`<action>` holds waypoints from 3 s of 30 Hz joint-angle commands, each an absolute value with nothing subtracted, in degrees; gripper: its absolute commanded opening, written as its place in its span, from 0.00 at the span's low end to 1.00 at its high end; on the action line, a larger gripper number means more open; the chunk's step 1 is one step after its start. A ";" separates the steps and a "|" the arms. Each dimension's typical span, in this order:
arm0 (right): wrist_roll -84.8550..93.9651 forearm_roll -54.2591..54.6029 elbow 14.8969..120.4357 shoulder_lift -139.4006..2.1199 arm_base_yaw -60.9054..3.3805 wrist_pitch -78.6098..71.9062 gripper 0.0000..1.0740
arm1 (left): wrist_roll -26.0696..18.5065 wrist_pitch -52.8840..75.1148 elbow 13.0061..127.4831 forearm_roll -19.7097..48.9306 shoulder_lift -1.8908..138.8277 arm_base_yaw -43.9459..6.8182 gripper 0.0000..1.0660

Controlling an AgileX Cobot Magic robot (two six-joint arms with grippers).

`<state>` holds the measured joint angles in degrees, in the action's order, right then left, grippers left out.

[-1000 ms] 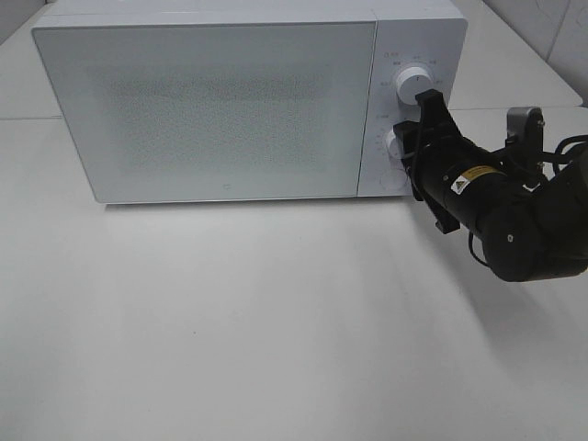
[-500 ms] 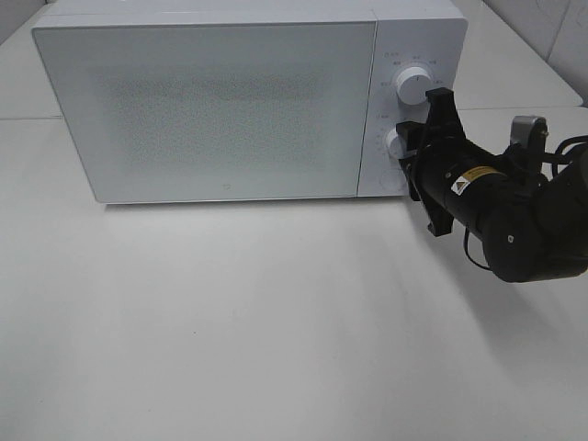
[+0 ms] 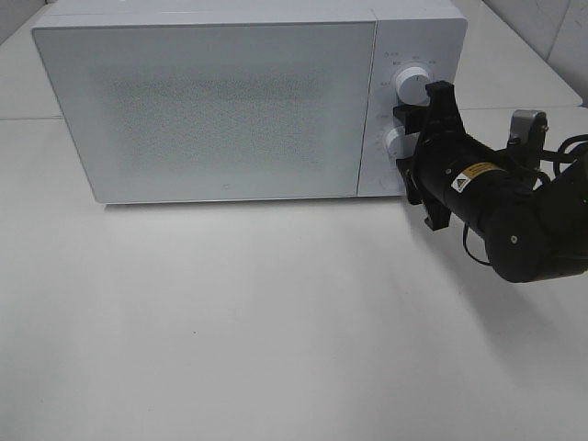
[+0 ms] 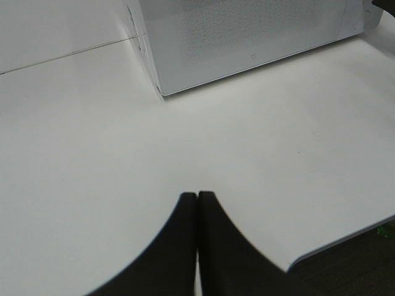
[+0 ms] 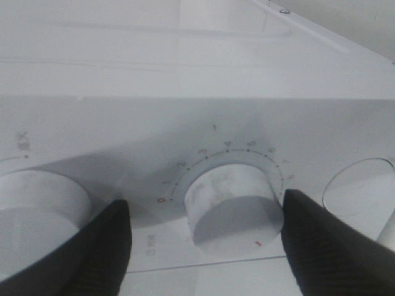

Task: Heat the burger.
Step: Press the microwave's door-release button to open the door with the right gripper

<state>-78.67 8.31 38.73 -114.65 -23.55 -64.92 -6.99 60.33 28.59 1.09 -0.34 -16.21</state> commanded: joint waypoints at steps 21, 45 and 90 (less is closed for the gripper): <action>-50.48 -9.51 33.23 -102.33 -22.69 -68.07 0.61 | -6.65 59.59 28.48 1.09 -1.43 -16.16 0.00; -15.47 -25.32 38.90 -90.64 -22.69 -10.43 0.60 | -6.70 59.59 28.48 1.09 -1.43 -16.16 0.00; -8.19 -3.95 48.41 -72.36 -9.11 59.82 0.59 | -6.70 59.59 28.48 1.09 -1.43 -16.16 0.00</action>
<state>-9.34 -4.07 48.70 -73.28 -9.11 58.61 -6.99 60.33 28.59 1.09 -0.34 -16.21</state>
